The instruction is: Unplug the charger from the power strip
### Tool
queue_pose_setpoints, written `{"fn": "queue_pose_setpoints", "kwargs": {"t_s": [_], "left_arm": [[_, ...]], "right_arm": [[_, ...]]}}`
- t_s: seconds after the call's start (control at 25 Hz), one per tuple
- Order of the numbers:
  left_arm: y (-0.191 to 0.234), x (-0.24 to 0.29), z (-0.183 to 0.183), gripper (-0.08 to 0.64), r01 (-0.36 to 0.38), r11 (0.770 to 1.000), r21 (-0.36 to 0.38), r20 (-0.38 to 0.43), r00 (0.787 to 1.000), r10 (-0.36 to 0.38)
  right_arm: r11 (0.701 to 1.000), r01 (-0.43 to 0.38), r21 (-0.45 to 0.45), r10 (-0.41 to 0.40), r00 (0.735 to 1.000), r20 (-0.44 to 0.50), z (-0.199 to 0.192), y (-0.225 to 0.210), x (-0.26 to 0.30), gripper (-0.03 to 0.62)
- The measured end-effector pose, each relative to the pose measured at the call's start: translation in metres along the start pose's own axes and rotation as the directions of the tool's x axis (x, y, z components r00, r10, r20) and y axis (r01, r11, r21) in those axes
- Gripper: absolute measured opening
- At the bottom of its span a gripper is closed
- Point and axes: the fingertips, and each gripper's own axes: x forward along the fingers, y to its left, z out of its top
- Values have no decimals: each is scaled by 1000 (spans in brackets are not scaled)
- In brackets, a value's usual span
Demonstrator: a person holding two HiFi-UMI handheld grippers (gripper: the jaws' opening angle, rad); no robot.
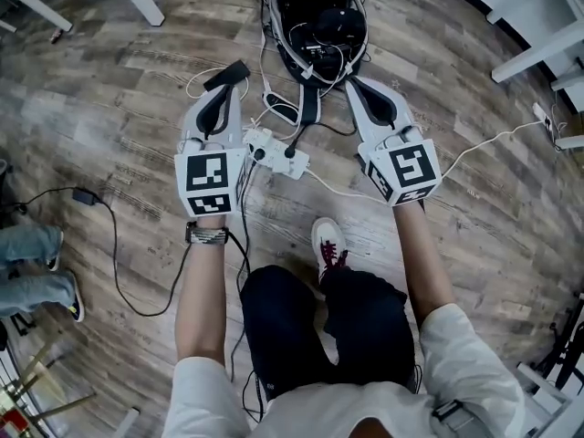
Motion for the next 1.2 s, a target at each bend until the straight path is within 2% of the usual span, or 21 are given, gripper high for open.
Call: {"fn": "queue_pose_setpoints", "kwargs": {"t_s": [0.2,0.48,0.72,0.84,1.04,1.2], "left_arm": [[7,-9,72,6,0,1000,-7,20,1000,1],[3,-43,195,5,2,1000,13,7,1000,-2],[-6,-84,314,5,19,998,-61,8,1000,-19],[-12,-108,377,5,18,999,-40,14,1000,-18],[-22,-163,469,5,-3,1000,1,44,999,3],[-34,-211,534,5,-14,999,48,79,997,10]], "right_arm": [[1000,23,-5,-23,1000,5,66,-25,-9,3],[1000,22,-5,-22,1000,9,202,-48,-34,3],[1000,15,21,-16,1000,23,334,-63,-69,3],[997,8,72,-10,999,35,400,-65,-89,3],[998,-10,62,7,999,47,495,-61,-127,3],[998,-11,68,6,998,60,555,-57,-168,3]]}}
